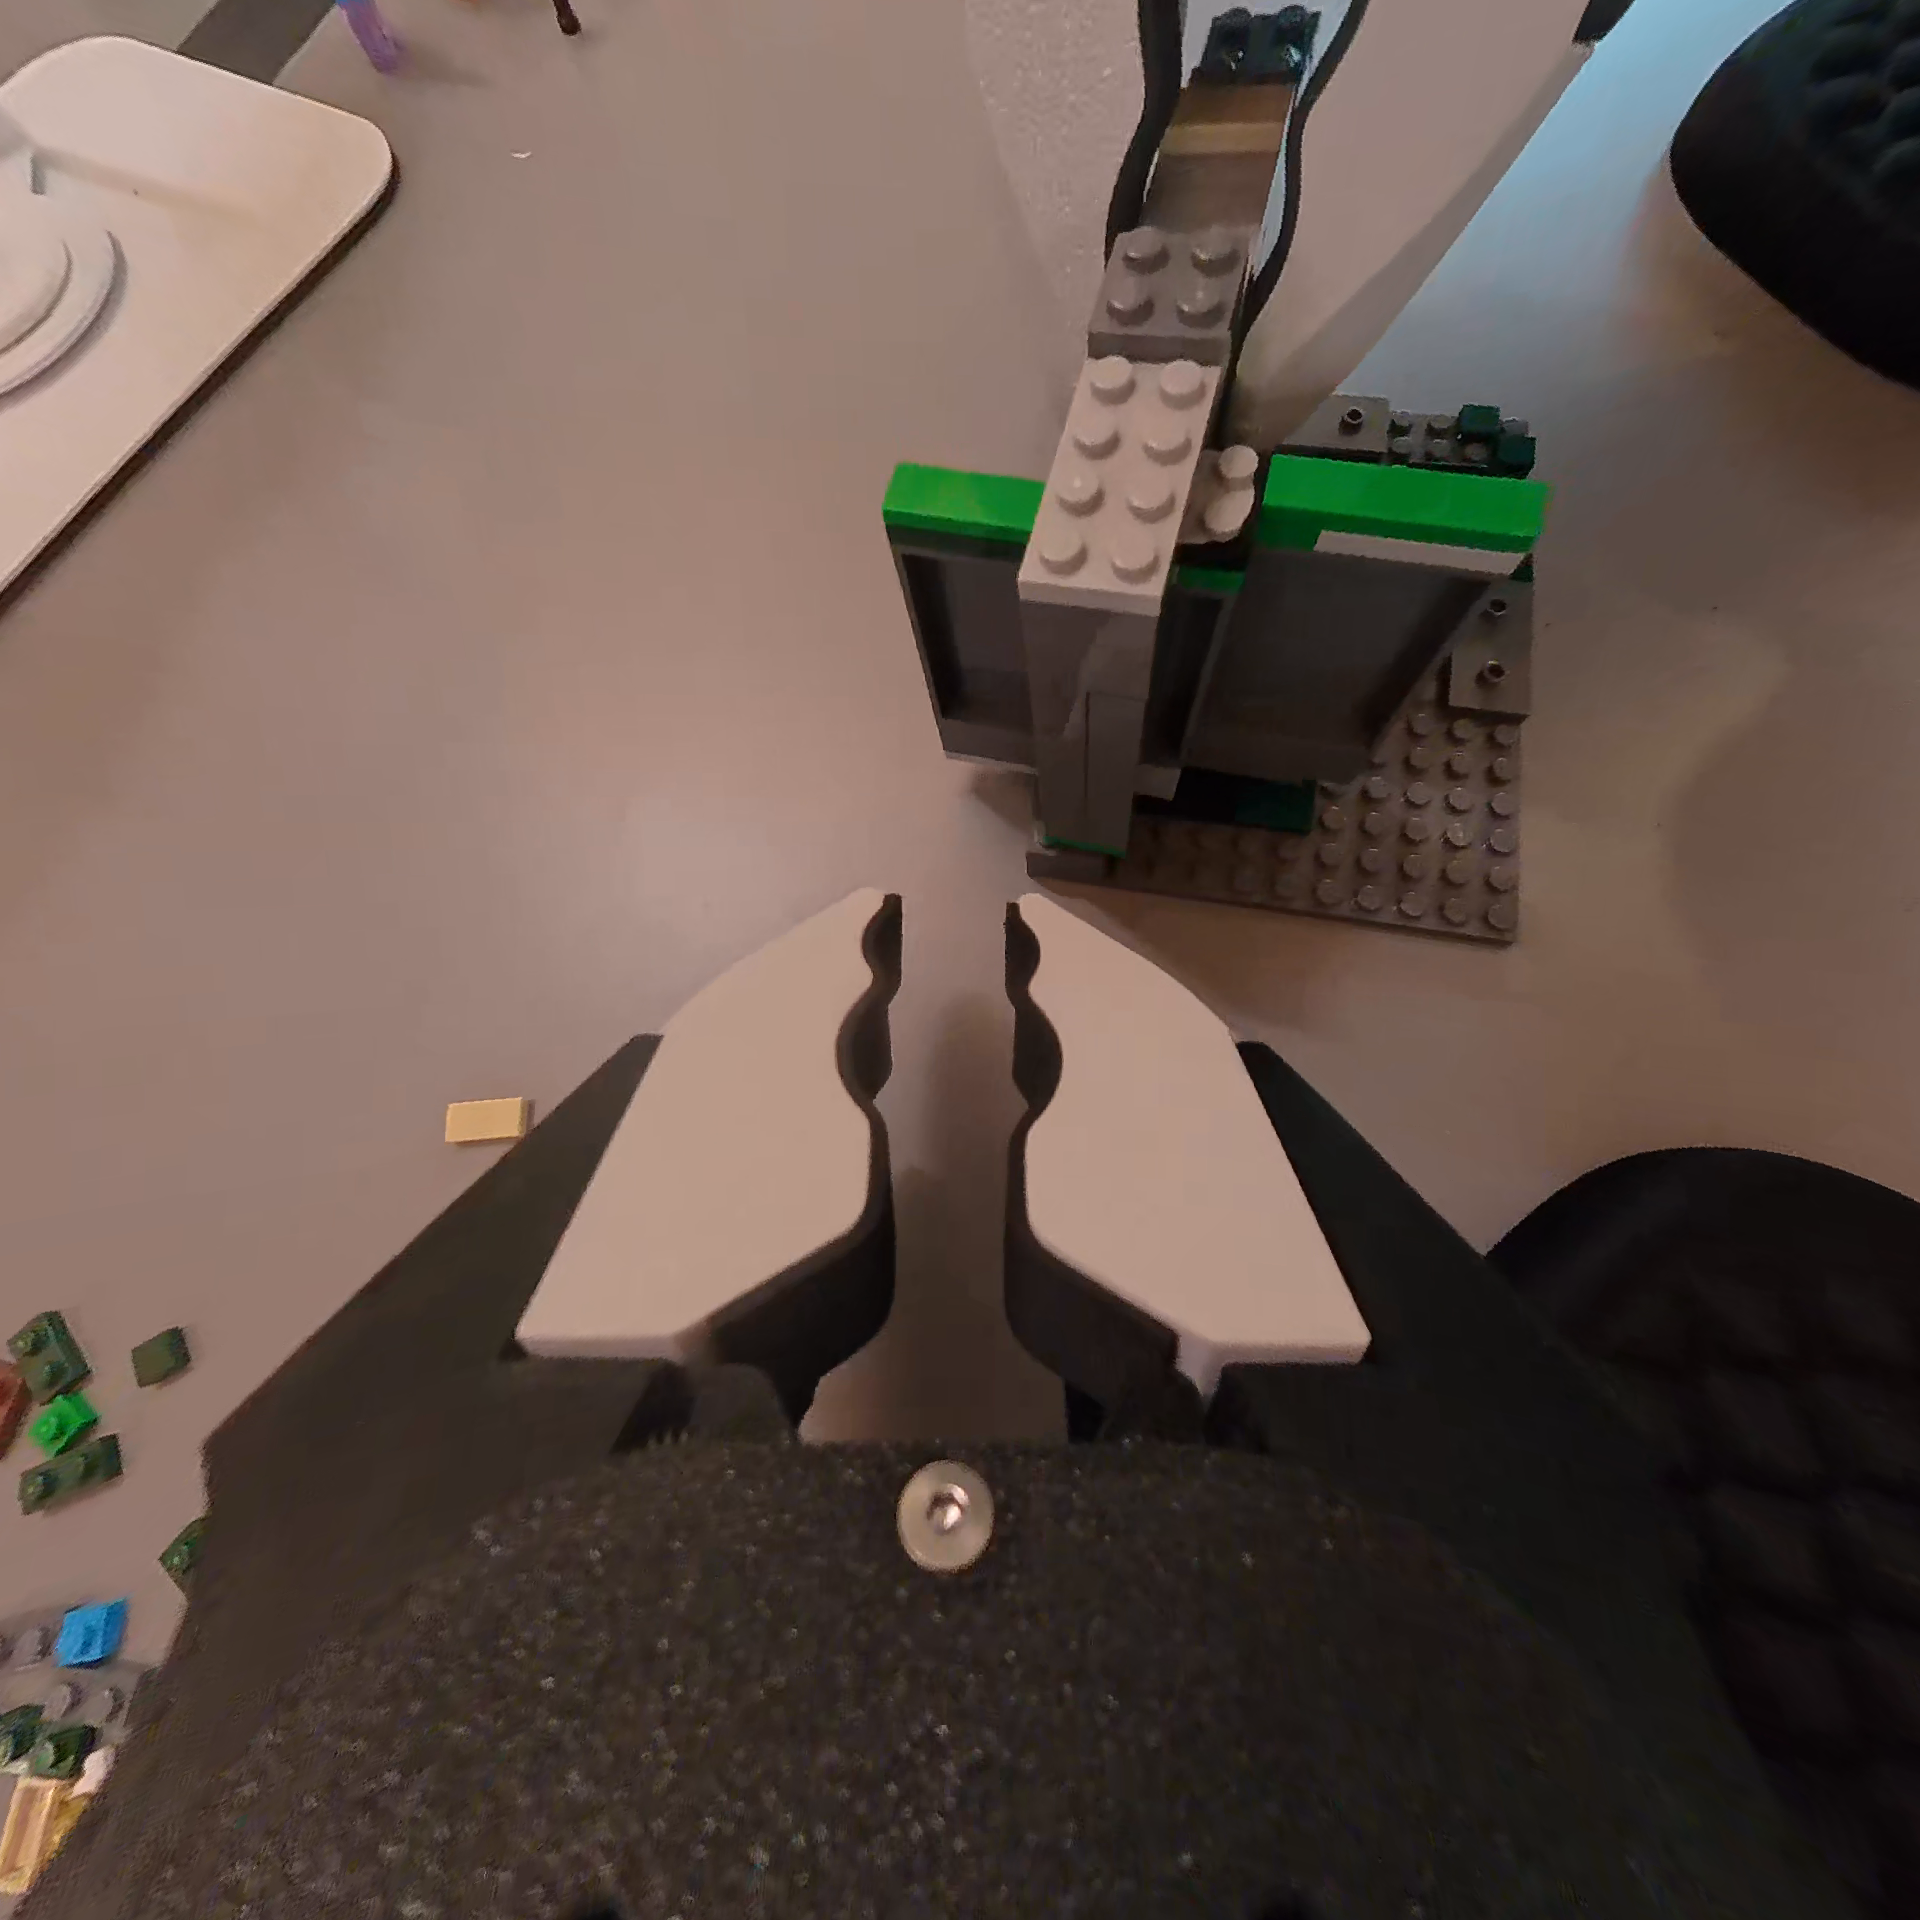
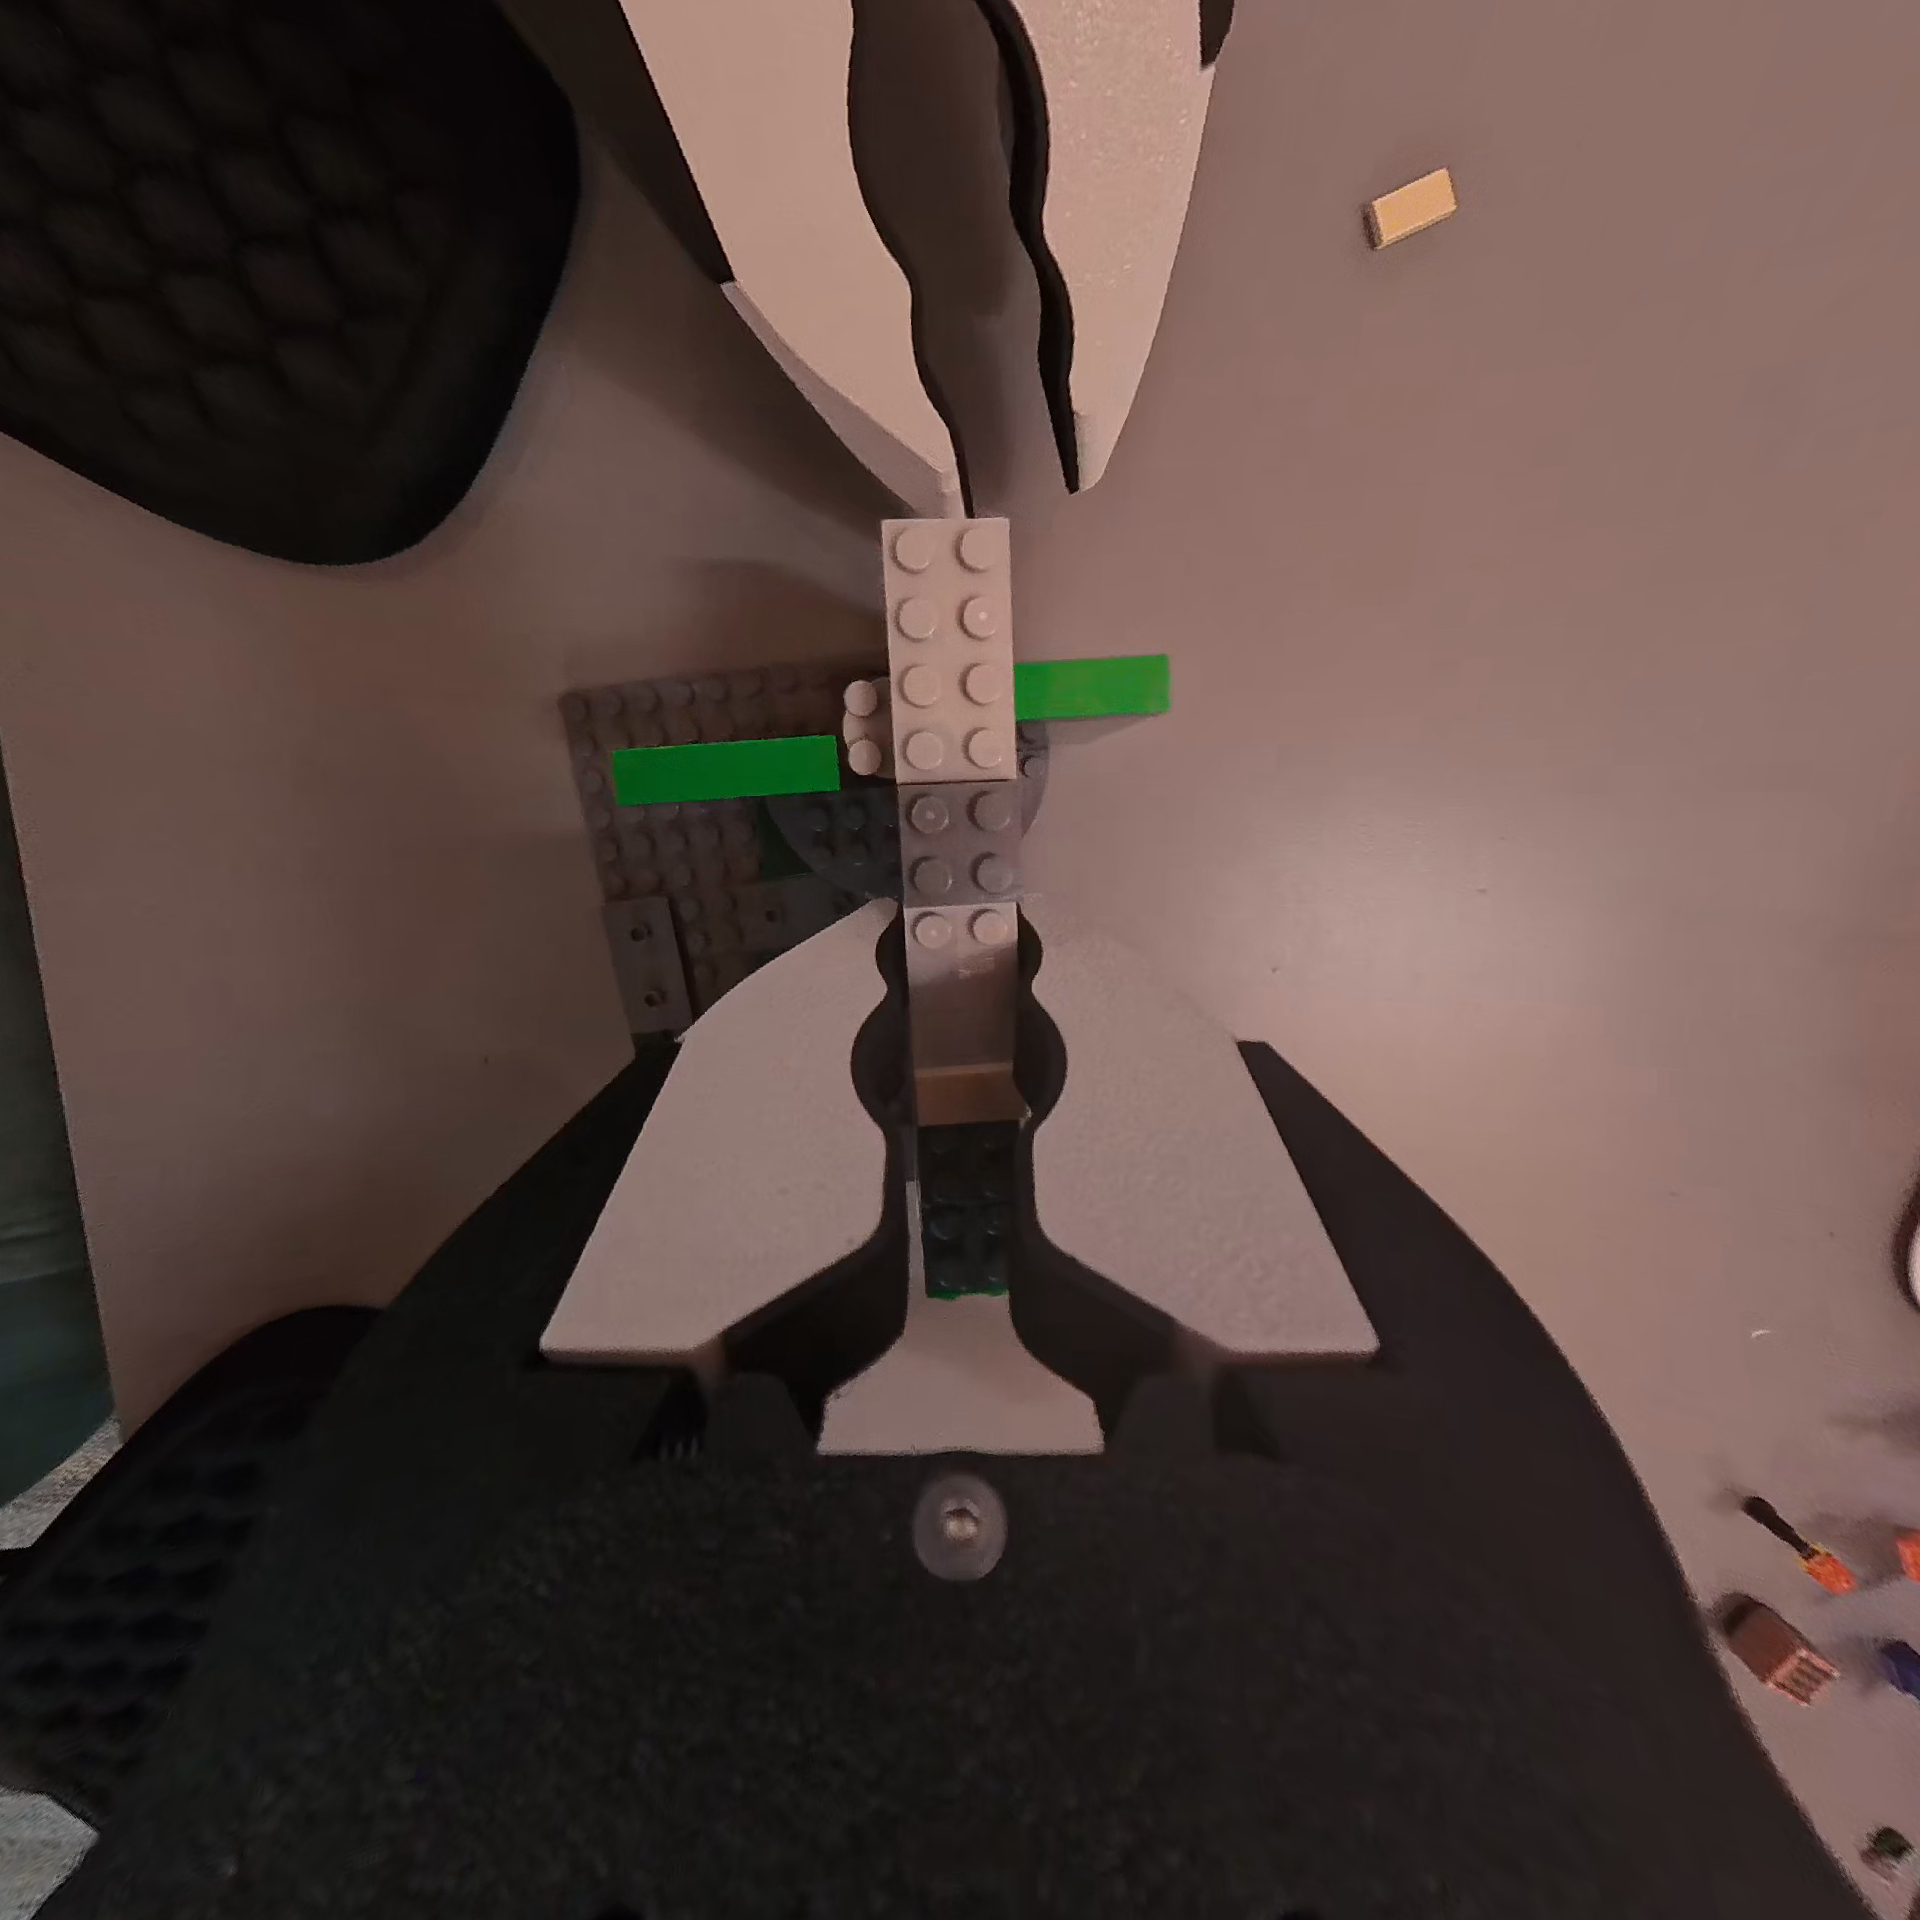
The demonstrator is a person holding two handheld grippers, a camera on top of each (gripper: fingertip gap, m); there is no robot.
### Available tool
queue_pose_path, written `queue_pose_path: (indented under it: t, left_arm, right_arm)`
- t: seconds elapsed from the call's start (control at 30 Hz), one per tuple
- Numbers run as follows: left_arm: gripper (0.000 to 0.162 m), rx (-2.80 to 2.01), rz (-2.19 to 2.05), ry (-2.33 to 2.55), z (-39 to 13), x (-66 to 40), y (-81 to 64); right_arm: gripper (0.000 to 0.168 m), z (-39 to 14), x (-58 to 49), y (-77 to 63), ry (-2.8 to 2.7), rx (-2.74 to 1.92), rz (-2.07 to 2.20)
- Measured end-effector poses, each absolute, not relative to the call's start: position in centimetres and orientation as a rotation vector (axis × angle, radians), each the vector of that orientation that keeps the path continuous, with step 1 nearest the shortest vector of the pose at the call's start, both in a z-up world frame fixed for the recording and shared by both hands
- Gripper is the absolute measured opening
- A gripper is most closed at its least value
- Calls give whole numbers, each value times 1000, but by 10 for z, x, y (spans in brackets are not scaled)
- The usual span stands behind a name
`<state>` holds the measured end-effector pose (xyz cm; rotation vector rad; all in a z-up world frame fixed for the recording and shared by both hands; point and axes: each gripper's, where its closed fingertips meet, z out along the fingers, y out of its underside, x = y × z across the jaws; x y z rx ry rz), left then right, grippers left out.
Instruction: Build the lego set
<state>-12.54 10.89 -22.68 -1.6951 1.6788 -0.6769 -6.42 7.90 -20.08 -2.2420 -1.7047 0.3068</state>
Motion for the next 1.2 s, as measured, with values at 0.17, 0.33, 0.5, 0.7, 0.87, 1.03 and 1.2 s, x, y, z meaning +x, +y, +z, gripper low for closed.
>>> queue_pose_path:
  t: [0.17, 0.33, 0.5, 0.7, 0.87, 1.03, 1.2]
  left_arm:
    - [18, -1692, -668, 1699, -229, -125, 107]
    - [18, -1684, -670, 1712, -230, -124, 104]
    - [19, -1665, -685, 1730, -229, -121, 99]
    - [26, -1636, -721, 1741, -226, -118, 93]
    - [30, -1624, -730, 1750, -227, -115, 90]
    - [30, -1596, -733, 1753, -227, -108, 85]
    - [30, -1590, -710, 1759, -231, -103, 84]
  right_arm:
    - [16, -201, -66, 81, -1728, -2224, 264]
    - [16, -201, -66, 81, -1744, -2234, 243]
    - [16, -201, -65, 81, -1757, -2232, 217]
    - [17, -201, -65, 83, -1797, -2188, 209]
    - [17, -202, -64, 84, -1805, -2183, 214]
    - [17, -202, -64, 84, -1804, -2171, 225]
    - [17, -202, -64, 84, -1818, -2147, 210]
